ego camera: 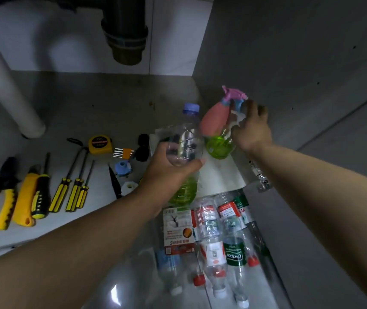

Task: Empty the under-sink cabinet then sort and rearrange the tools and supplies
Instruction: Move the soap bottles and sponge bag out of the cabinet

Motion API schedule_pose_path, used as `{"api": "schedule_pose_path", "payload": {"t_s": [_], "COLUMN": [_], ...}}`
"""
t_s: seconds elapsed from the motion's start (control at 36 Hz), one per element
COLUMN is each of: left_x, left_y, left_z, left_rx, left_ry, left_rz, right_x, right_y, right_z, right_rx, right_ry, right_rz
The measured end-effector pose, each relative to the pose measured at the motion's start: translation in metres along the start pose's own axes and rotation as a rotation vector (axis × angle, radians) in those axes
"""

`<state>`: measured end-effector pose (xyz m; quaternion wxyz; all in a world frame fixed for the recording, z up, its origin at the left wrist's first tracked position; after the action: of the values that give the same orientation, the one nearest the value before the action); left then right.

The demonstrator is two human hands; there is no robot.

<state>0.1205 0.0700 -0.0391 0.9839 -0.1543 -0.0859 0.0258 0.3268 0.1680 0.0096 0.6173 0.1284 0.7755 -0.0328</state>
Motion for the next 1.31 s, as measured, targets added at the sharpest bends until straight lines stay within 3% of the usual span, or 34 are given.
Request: {"api": "schedule_pose_path", "payload": {"t_s": [0.17,0.47,0.56,0.81,1.03,1.19,1.31], "left_x": [0.000,0.001,-0.002,0.015,0.037,0.047,0.048], "left_y": [0.007,-0.005,-0.018,-0.081,-0.156,-0.201,-0.217], "left_z": [-0.002,-0.004,0.000,0.036,0.053,0.040,0.029], "left_rx": [-0.004,0.030,0.035,0.067,0.056,-0.013,-0.075], "left_ry": [-0.076,-0.080,0.040,0.368,0.376,0.322,0.334], "left_rz": [0.009,0.055,-0.023,-0.231,-0.292,-0.369,-0.413], "right_x": [0.012,0.002,-0.017,-0.089,-0.125,-0.100,-0.074], "right_y": [0.020,-0.010,-0.038,-0.156,-0.281,-0.350,-0.374], "right_z": [0.000,0.021,0.031,0.074,0.128,0.165,0.180], "right_rx": [-0.022,-0.152,-0.129,-0.005,0.168,0.306,0.436], "right_ry": [-0.192,-0.143,-0.034,0.177,0.130,0.045,0.039], "right_rz": [-0.145,0.092,0.146,0.077,-0.102,-0.391,-0.462]}}
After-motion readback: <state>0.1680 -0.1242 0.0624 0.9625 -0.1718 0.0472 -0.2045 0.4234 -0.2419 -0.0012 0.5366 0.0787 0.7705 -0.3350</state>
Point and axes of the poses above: each hand's wrist, its own y-axis towards the middle knuckle, its own x-axis out of the palm, z = x × y, the point moved 1 cm from there along y, towards the middle knuckle, and after that the axes turned 13 degrees about -y, right-handed, at the moved point
